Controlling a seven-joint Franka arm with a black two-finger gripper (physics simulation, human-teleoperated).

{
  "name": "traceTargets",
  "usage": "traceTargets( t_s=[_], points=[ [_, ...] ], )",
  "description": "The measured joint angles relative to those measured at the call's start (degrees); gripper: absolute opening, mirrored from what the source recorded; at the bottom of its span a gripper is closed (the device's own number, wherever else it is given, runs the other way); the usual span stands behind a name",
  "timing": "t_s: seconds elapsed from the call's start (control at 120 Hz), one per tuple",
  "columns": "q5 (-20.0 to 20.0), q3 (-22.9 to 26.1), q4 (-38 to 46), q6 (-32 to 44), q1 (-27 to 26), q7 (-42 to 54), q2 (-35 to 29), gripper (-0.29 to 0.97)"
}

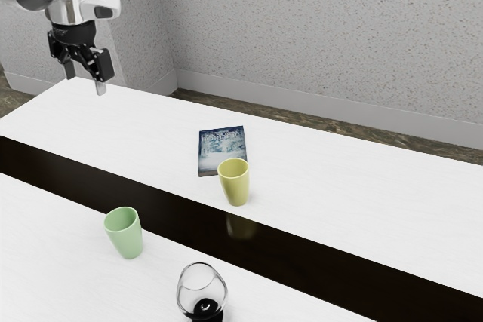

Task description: Place the left cup onto the right cup

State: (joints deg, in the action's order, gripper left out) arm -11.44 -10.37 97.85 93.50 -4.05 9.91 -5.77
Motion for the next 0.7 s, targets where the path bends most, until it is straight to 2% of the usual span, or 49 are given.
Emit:
traceTargets(
  t_s=[0.192,0.3,0.467,0.7],
  points=[
    [0.05,0.27,1.98,-0.11,-0.21,-0.38,-0.47,0.68],
    [0.50,0.51,6.61,1.34,-0.61,-0.60,-0.65,0.68],
    [6.76,0.72,17.35,8.33,-0.94,-1.61,-0.95,0.68],
    [12.05,2.85,32.61,22.56,-2.29,-5.70,-1.74,0.68]
  ],
)
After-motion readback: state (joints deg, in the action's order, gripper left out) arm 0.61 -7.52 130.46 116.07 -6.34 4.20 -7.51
